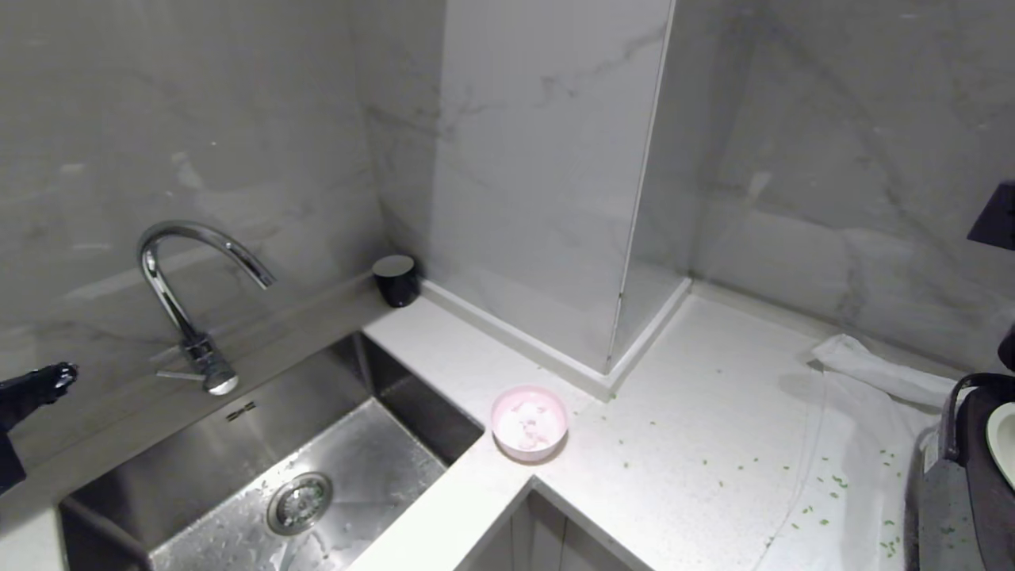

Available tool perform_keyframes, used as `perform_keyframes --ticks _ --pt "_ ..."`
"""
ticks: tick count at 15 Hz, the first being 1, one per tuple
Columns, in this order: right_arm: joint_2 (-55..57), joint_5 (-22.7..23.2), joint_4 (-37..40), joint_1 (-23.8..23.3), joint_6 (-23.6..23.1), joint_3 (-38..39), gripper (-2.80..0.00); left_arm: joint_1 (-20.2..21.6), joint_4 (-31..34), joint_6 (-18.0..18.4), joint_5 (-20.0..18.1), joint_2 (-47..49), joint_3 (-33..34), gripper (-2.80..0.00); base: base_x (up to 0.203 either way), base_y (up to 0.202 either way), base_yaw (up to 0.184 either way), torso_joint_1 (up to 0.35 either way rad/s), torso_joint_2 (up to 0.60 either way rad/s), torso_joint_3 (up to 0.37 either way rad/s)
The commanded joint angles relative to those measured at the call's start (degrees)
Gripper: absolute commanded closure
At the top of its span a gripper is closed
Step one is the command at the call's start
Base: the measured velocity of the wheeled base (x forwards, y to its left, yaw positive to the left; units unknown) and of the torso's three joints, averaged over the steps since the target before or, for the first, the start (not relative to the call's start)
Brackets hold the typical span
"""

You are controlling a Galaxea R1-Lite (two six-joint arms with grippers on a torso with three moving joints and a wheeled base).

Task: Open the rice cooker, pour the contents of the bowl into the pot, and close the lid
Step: Pick up the bowl on the table

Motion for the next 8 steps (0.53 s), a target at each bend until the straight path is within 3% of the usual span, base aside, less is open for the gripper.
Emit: perform_keyframes --ticks 1,3,8 --pt "0.07 0.03 0.06 0.02 -0.02 0.0 0.0 4.62 2.06 4.64 -0.08 -9.93 0.11 0.0 0.0 0.0 0.0 0.0 0.0 0.0" --pt "0.07 0.03 0.06 0.01 -0.02 0.0 0.0 6.54 3.02 8.31 -0.52 -13.54 0.85 0.0 0.0 0.0 0.0 0.0 0.0 0.0" --pt "0.07 0.03 0.06 0.01 -0.02 0.0 0.0 5.98 3.53 8.69 -2.57 -14.24 5.63 0.0 0.0 0.0 0.0 0.0 0.0 0.0"
